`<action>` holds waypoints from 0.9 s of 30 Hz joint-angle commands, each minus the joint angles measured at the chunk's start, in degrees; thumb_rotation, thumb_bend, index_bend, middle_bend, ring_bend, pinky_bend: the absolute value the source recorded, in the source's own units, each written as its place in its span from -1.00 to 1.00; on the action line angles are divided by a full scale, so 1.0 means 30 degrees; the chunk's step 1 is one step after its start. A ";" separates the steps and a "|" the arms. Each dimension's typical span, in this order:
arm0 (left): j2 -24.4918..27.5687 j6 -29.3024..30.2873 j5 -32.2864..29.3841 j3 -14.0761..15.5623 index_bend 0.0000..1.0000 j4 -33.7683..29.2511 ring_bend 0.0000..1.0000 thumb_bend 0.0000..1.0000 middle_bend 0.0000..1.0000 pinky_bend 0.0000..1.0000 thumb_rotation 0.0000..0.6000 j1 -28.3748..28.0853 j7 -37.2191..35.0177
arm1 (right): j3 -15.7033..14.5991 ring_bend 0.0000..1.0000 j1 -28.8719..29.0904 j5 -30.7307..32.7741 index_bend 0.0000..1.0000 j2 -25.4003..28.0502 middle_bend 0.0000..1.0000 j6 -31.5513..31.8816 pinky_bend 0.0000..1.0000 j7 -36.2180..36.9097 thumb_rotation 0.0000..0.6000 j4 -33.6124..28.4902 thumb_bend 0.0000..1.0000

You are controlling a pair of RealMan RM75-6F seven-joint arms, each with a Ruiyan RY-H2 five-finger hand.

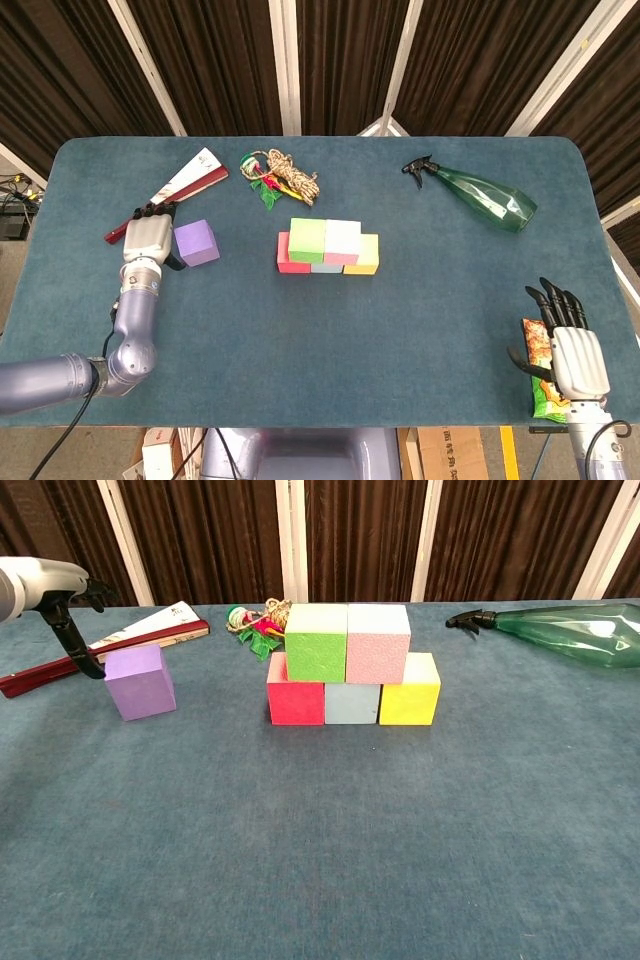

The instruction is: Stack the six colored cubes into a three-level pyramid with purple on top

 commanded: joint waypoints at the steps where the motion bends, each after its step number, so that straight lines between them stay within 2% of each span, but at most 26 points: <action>1: 0.0185 -0.0018 0.0123 -0.0118 -0.98 -0.0159 -1.00 -0.87 -0.84 -1.00 1.00 0.0162 -0.0116 | 0.0168 -0.90 -0.0115 -0.0248 -0.72 -0.0417 -0.90 0.0307 -1.00 -0.0580 1.00 0.0551 -0.50; 8: 0.0502 0.0033 0.0430 -0.0128 -0.98 -0.0466 -1.00 -0.88 -0.83 -1.00 1.00 0.0551 -0.0109 | 0.0743 -0.90 -0.0252 -0.0187 -0.72 -0.1572 -0.90 0.0900 -1.00 -0.2053 1.00 0.2022 -0.50; 11: 0.0344 -0.0087 0.0482 -0.0069 -0.98 -0.0283 -1.00 -0.87 -0.82 -1.00 1.00 0.0604 0.0018 | 0.0810 -0.90 -0.0294 -0.0376 -0.72 -0.1717 -0.90 0.0990 -1.00 -0.1934 1.00 0.2203 -0.50; 27: -0.2140 -0.0651 0.1174 -0.0382 -0.86 0.2615 -1.00 -0.78 -0.72 -1.00 1.00 0.0446 -0.0010 | 0.0907 -0.90 -0.0508 -0.0733 -0.72 -0.1335 -0.90 0.0745 -1.00 -0.1174 1.00 0.1833 -0.50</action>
